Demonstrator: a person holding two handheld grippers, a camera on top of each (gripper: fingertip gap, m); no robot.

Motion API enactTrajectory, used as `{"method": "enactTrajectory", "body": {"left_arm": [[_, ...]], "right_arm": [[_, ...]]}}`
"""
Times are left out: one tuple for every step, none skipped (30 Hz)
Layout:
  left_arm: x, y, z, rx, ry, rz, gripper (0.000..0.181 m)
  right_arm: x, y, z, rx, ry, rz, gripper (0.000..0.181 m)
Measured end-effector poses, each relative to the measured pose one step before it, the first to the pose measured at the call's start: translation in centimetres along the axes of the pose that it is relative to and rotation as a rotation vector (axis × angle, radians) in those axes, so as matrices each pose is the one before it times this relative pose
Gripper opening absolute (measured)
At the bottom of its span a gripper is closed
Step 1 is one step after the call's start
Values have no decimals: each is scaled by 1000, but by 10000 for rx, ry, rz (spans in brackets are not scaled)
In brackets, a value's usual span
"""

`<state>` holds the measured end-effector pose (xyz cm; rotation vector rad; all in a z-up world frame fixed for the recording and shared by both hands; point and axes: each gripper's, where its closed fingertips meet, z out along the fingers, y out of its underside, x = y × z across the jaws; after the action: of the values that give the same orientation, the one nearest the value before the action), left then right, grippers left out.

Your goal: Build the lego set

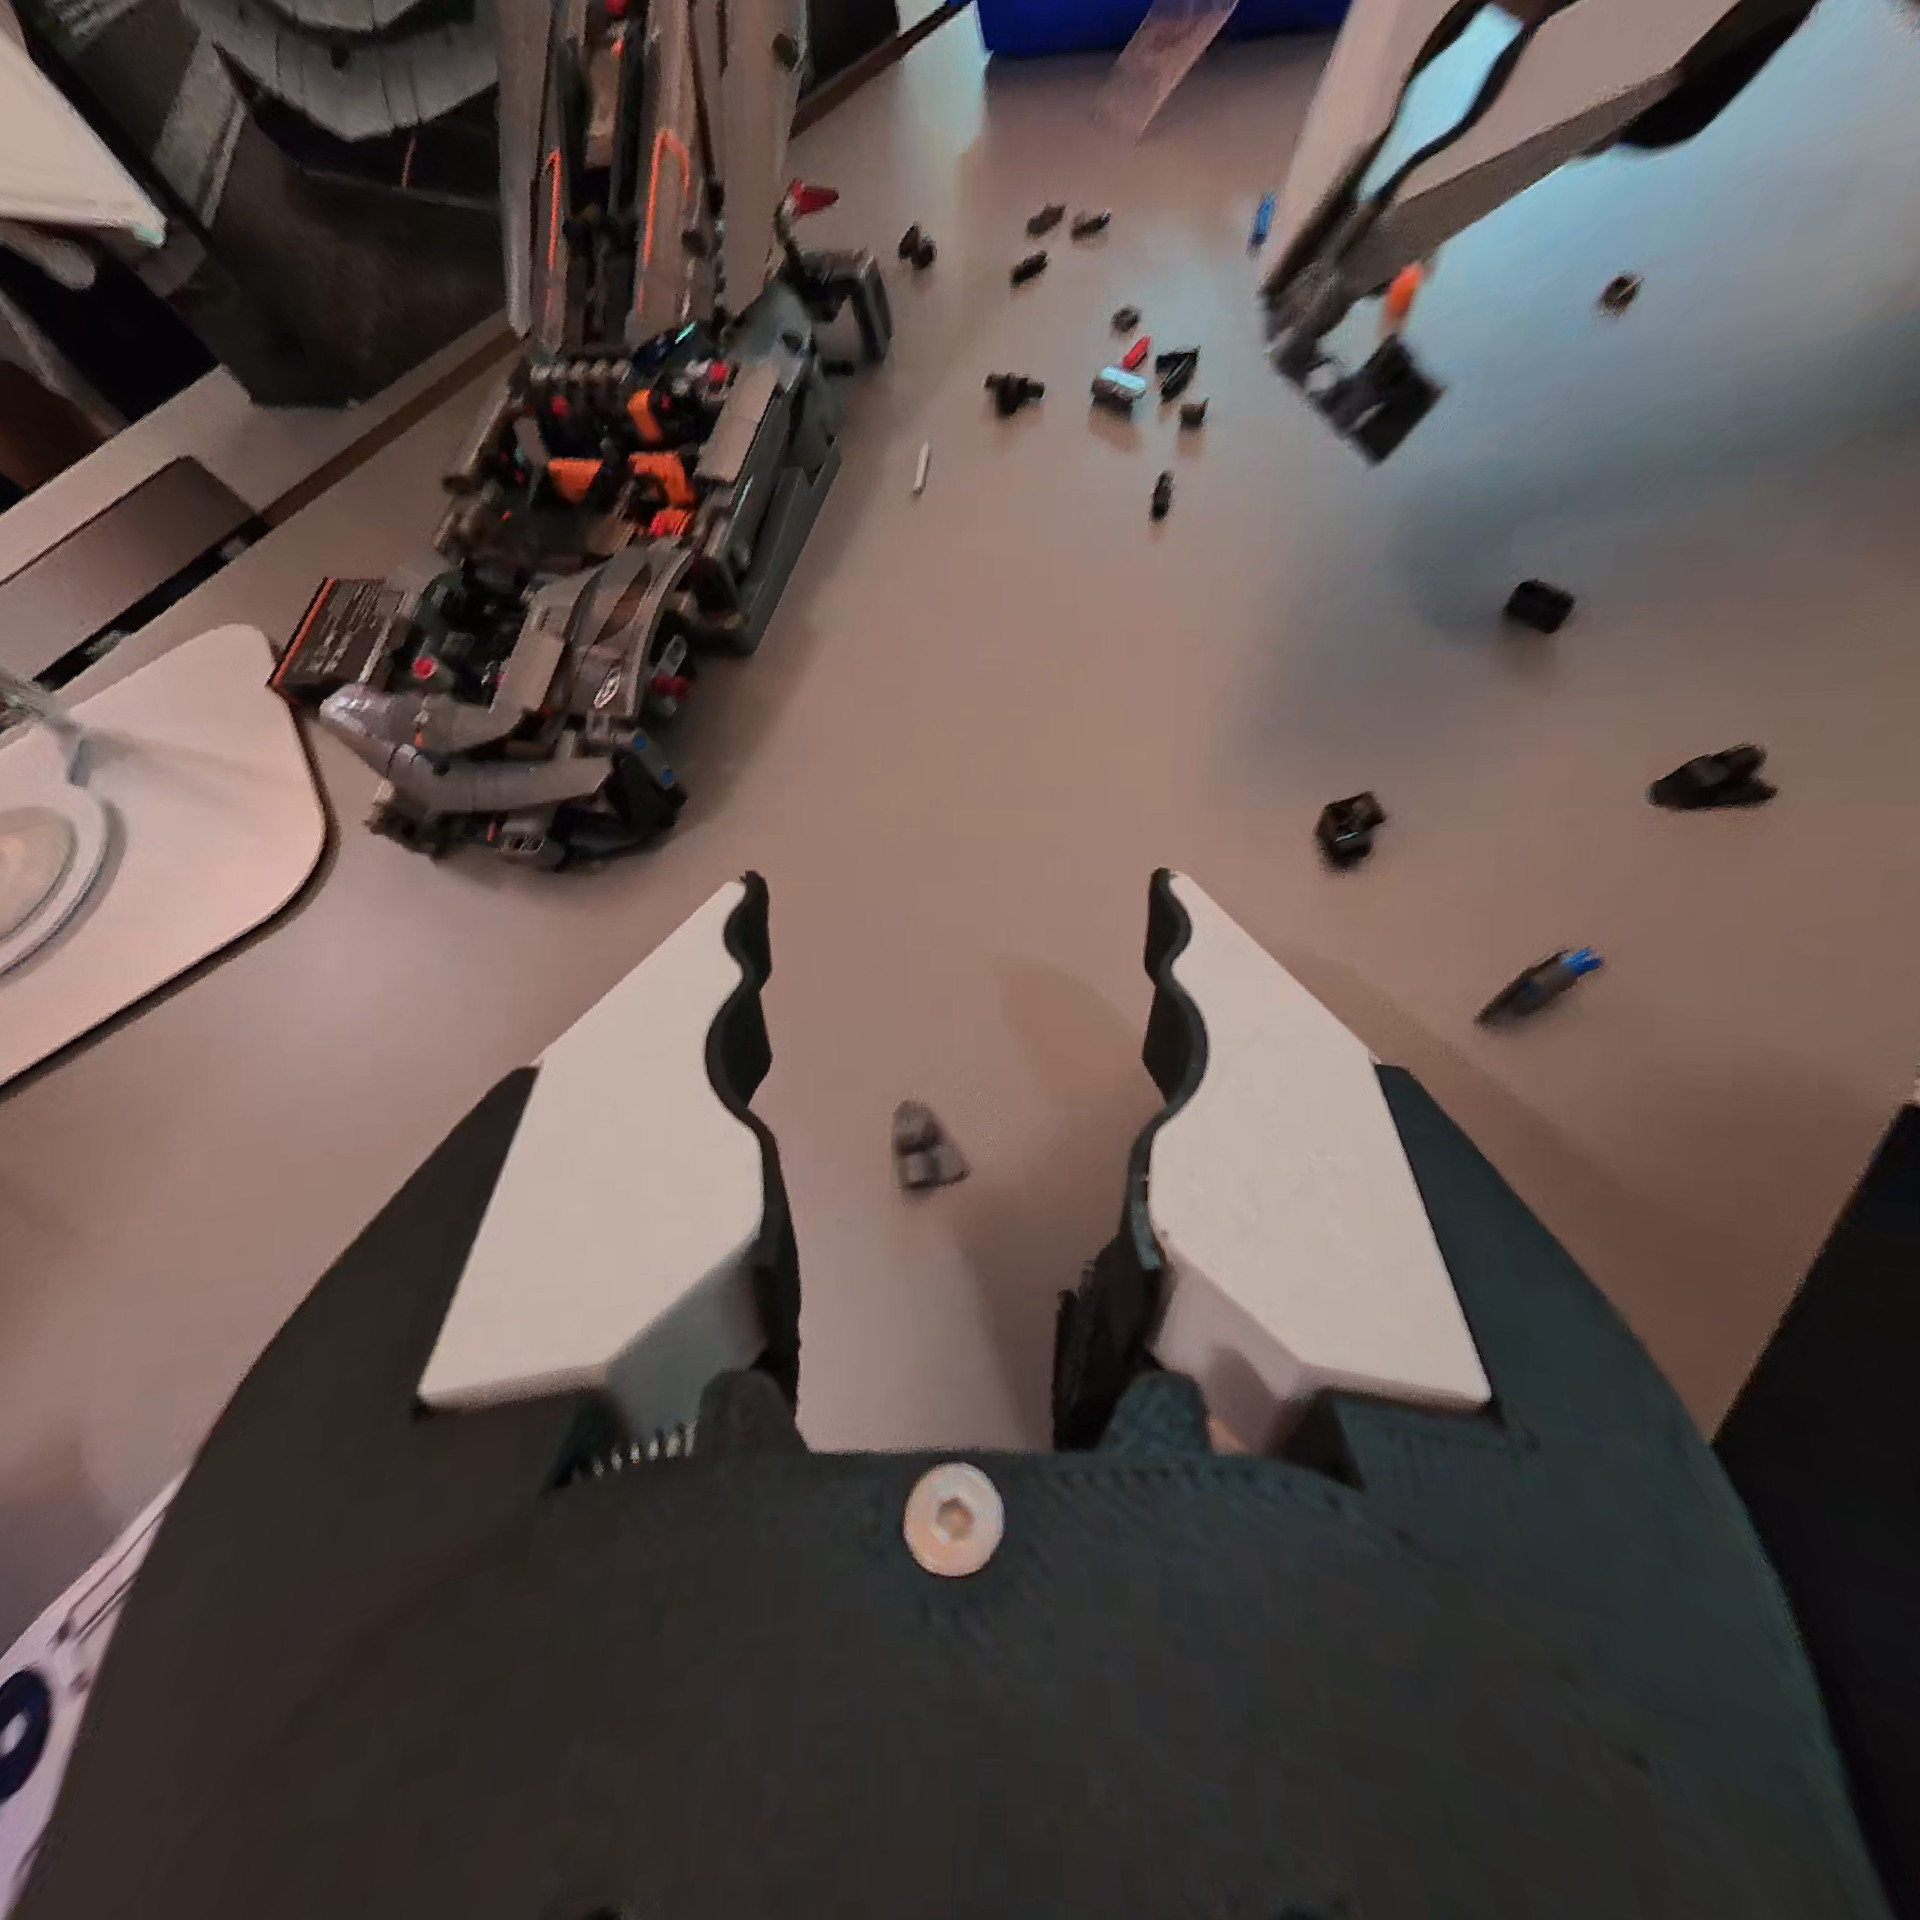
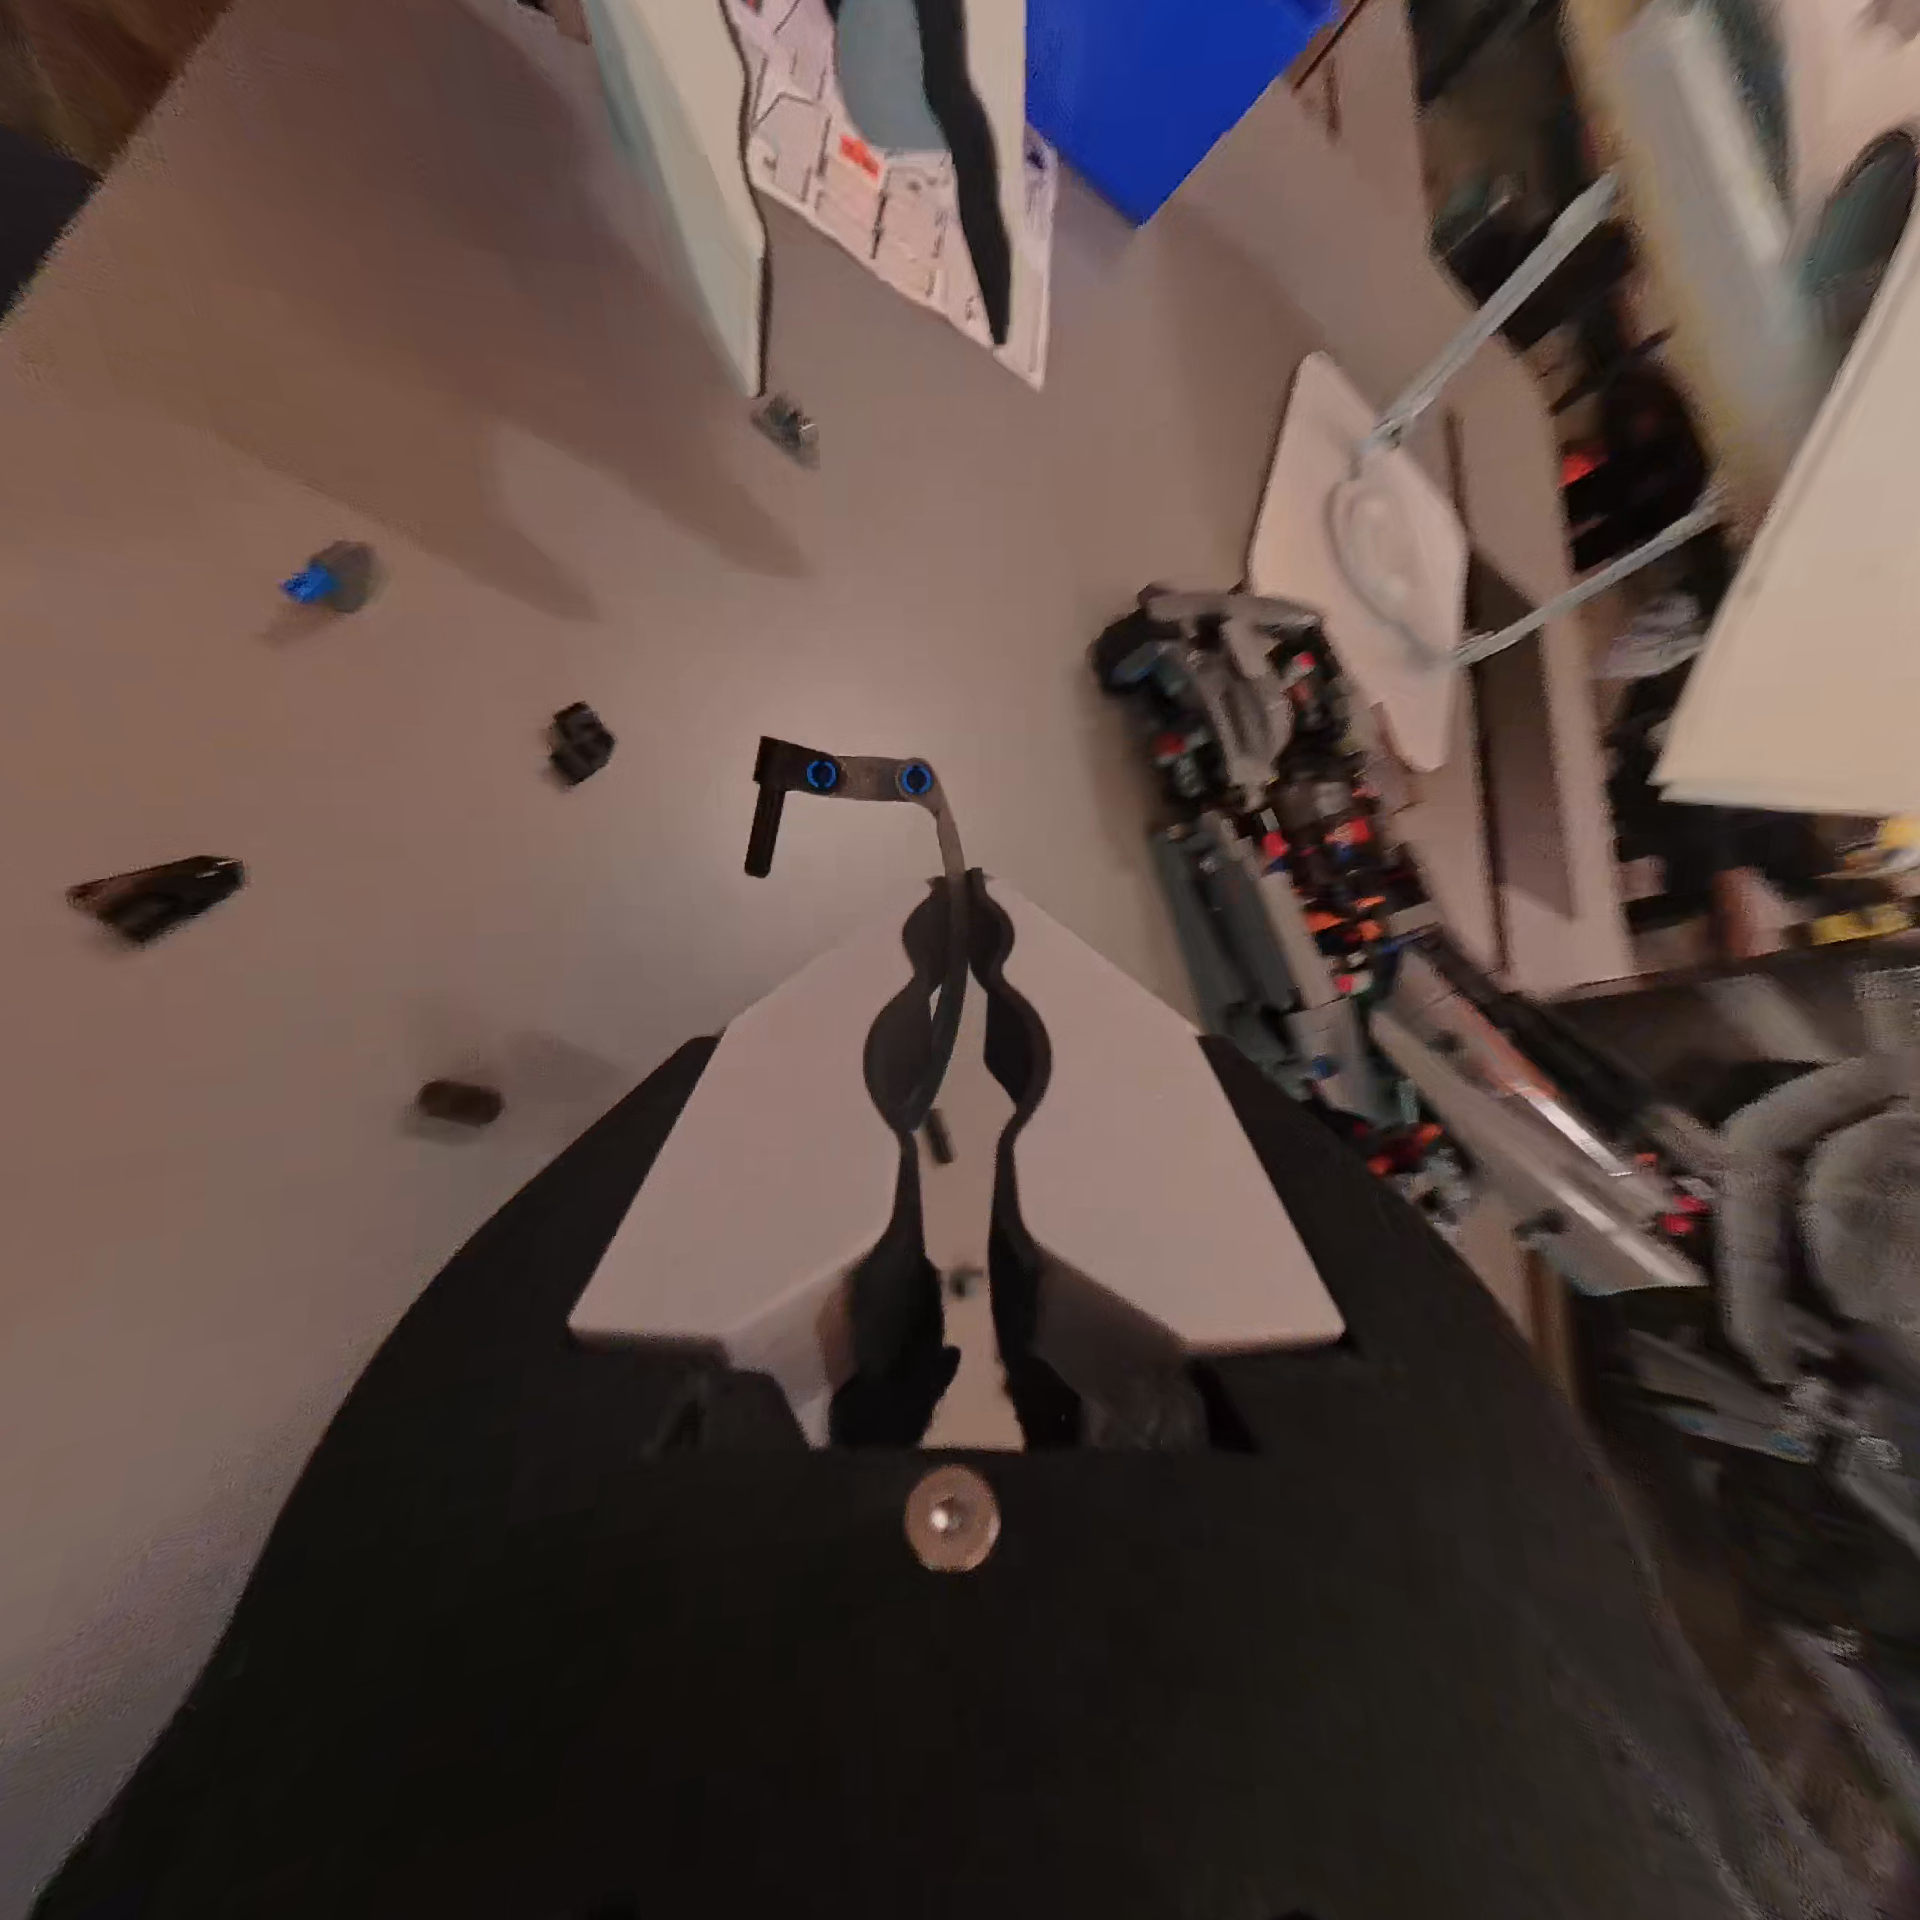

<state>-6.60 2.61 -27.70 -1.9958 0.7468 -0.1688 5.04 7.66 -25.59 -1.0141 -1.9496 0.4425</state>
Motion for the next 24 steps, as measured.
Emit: {"method": "enactTrajectory", "body": {"left_arm": [[646, -451, 166, 167, 257, -11, 70], [522, -354, 215, 82, 181, 28, 70], [541, -340, 260, 62, 181, 50, 68], [688, -435, 286, 104, 271, 47, 67], [733, -575, 305, 196, 303, 5, 65], [732, -531, 358, 172, 310, -20, 64], [766, -414, 368, 95, 332, -8, 64], [628, -404, 347, 101, 262, -29, 64], [451, -435, 334, 142, 178, -54, 64], [414, -437, 344, 159, 171, -78, 64], [538, -481, 318, 198, 275, -99, 64], [502, -509, 327, 238, 283, -134, 64], [411, -389, 329, 174, 270, -191, 63], [503, -316, 329, 145, 359, -210, 62], [446, -377, 274, 209, 367, -269, 60], [384, -447, 217, 287, 376, -343, 58], [455, -435, 158, 310, 465, -381, 56], [442, -401, 94, 305, 480, -386, 54], [380, -358, 55, 286, 414, -310, 50], [327, -235, 23, 239, 332, -164, 44], [256, -70, -4, 136, 221, 10, 38], [68, 8, -33, 83, 31, 120, 34], [32, 10, -84, 92, -14, 121, 30], [153, -57, -106, 112, 75, 25, 27]], "right_arm": [[516, -396, 128, 92, 597, -471, 0], [-2, -330, 107, 81, 181, -260, 0], [-80, -373, 40, 139, 82, -121, 0], [132, -398, -59, 198, 209, -139, 0], [79, -330, -123, 173, 96, -61, 0], [103, -313, -153, 175, 67, 25, 0], [245, -369, -215, 230, 160, -4, 0], [31, -413, -225, 271, -5, 18, 0], [-5, -424, -235, 297, -46, 101, 0], [55, -325, -216, 247, -10, 120, 0], [-38, -194, -142, 167, -60, 79, 0], [-71, -137, -100, 124, -51, 21, 0], [-36, -145, -65, 111, -12, 0, 0], [-126, -178, -27, 104, -71, 4, 0], [-162, -248, -6, 116, -78, 11, 0], [-130, -211, 41, 79, -42, -20, 0], [-168, -167, 63, 48, -56, -50, 0], [-185, -169, 80, 53, -60, -40, 0], [-191, -162, 101, 55, -67, -17, 0], [-153, -105, 108, 37, -48, -34, 0], [-185, -105, 98, 50, -72, -23, 0], [-188, -168, 73, 95, -91, 15, 0], [-90, -199, 39, 123, -44, 31, 0], [-75, -204, 4, 124, -45, 23, 0]]}}
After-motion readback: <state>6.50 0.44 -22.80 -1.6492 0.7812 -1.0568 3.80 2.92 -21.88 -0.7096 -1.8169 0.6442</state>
